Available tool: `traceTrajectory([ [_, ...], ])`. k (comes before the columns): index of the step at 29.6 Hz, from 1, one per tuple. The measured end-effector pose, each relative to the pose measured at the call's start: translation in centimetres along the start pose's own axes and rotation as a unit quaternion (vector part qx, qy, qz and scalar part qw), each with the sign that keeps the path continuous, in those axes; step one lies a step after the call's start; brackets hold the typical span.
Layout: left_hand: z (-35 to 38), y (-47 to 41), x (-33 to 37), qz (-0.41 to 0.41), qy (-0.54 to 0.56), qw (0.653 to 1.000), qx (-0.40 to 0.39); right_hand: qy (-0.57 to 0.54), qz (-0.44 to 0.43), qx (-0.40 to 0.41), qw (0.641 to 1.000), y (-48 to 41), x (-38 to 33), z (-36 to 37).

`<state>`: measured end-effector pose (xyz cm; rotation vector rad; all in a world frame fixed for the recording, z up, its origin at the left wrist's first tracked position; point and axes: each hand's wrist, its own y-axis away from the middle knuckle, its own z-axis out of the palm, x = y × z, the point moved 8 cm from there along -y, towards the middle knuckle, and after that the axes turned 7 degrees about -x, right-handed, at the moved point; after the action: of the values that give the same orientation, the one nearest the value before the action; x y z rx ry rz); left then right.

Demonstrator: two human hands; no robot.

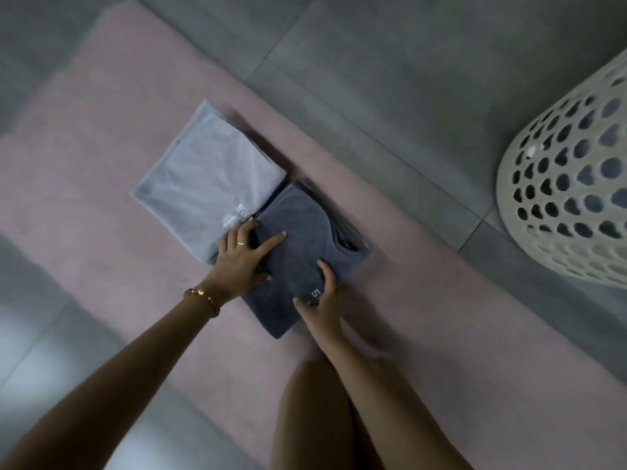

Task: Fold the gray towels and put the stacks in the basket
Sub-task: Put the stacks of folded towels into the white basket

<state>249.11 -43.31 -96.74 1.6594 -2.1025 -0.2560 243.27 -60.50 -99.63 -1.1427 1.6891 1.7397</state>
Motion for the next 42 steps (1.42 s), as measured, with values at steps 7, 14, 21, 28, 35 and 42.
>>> traceTrajectory([
  [7,0.0,-0.5,0.1,-0.020,0.112,0.993,0.019,-0.081,-0.025,0.022,0.996,-1.5,-3.3,-3.5],
  [14,4.4,-1.6,6.7,-0.050,0.332,0.941,-0.045,0.015,-0.011,-0.119,0.993,-4.5,-5.2,-12.5],
  [21,4.7,-2.2,6.5,-0.090,0.443,0.890,-0.053,0.017,-0.006,-0.152,0.988,-4.6,-4.4,-12.3],
  [28,0.7,-2.0,7.1,-0.060,0.519,0.849,-0.072,0.028,-0.040,-0.147,0.988,-3.2,-8.5,-12.4],
  [35,-15.1,2.1,13.2,0.047,0.557,0.828,-0.038,0.031,-0.091,-0.115,0.989,6.9,-20.8,-17.7],
  [42,-31.4,2.9,21.7,0.168,0.523,0.835,-0.037,0.067,-0.161,-0.019,0.985,16.0,-33.4,-26.0],
])
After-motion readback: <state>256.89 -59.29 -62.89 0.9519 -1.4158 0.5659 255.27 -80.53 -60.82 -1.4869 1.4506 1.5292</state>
